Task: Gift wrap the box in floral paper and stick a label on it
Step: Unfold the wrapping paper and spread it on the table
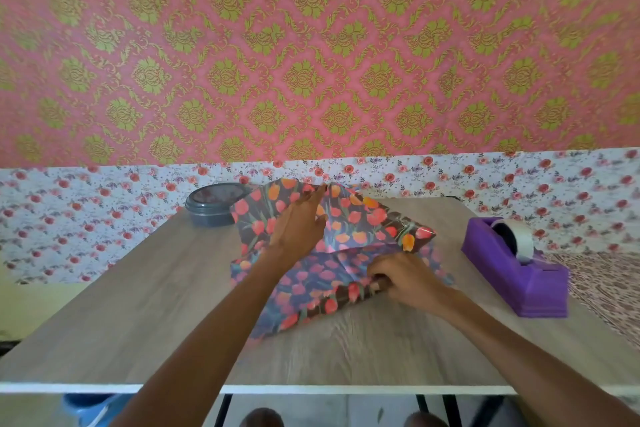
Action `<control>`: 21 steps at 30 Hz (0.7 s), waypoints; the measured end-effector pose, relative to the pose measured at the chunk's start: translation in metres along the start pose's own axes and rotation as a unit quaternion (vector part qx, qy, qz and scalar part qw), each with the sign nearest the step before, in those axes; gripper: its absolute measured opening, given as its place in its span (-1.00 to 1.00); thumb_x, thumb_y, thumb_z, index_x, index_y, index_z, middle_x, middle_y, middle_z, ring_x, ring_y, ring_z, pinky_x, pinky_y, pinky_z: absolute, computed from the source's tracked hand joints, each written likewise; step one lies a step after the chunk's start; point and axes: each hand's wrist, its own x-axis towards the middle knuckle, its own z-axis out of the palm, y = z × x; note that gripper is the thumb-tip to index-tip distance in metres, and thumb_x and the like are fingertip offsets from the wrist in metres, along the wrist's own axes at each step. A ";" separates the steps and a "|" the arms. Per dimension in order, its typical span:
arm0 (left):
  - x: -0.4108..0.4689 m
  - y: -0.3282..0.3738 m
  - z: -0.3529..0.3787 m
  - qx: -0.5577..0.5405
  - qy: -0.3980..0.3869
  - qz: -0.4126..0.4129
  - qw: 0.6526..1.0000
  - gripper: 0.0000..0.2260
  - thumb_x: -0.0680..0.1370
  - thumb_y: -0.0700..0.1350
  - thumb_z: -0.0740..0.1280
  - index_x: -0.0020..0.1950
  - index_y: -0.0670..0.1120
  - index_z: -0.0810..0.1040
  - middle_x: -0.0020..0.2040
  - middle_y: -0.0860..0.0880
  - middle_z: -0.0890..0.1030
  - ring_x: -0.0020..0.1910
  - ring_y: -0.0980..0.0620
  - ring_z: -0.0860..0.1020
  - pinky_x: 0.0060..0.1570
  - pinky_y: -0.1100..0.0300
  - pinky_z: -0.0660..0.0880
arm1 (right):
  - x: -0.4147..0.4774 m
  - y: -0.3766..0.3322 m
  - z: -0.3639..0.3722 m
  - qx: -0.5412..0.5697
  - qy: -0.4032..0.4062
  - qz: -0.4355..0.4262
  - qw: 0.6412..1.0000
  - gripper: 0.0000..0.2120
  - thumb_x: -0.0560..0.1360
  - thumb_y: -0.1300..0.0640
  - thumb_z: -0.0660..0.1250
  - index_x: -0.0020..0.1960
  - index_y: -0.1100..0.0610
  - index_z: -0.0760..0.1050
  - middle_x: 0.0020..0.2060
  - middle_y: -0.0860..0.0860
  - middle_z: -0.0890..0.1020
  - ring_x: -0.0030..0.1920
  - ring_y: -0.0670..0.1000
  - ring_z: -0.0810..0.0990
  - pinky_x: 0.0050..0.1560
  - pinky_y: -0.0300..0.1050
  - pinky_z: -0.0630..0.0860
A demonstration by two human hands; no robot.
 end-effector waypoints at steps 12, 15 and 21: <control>0.004 0.011 -0.016 -0.001 -0.065 0.015 0.998 -0.39 0.59 -0.02 0.29 0.59 0.02 0.11 0.39 -0.11 0.47 0.20 -0.20 0.53 0.09 -0.07 0.51 | -0.011 -0.042 -0.076 0.213 -0.366 -0.052 0.904 -0.78 0.49 0.15 0.46 0.08 0.23 0.63 -0.22 -0.06 0.69 -0.27 -0.23 0.55 -0.12 -0.30 0.46; 0.002 0.012 -0.025 -0.026 -0.055 0.007 0.998 -0.54 0.56 -0.06 0.30 0.47 0.05 0.38 0.30 -0.08 0.57 0.18 -0.16 0.57 0.15 -0.03 0.52 | -0.014 -0.045 -0.086 0.344 -0.457 -0.033 0.820 -0.73 0.60 0.34 0.26 0.21 0.52 0.44 -0.18 -0.19 0.71 -0.24 -0.22 0.65 -0.12 -0.26 0.55; 0.024 0.026 -0.036 -0.039 -0.004 -0.032 0.999 -0.63 0.55 -0.15 0.24 0.36 0.01 0.50 0.10 -0.09 0.65 -0.02 -0.15 0.63 -0.01 0.02 0.58 | 0.003 -0.017 -0.037 0.220 -0.101 0.043 0.969 -0.86 0.49 0.15 0.45 0.03 0.14 0.67 -0.16 -0.08 0.71 -0.23 -0.08 0.64 -0.18 -0.22 0.53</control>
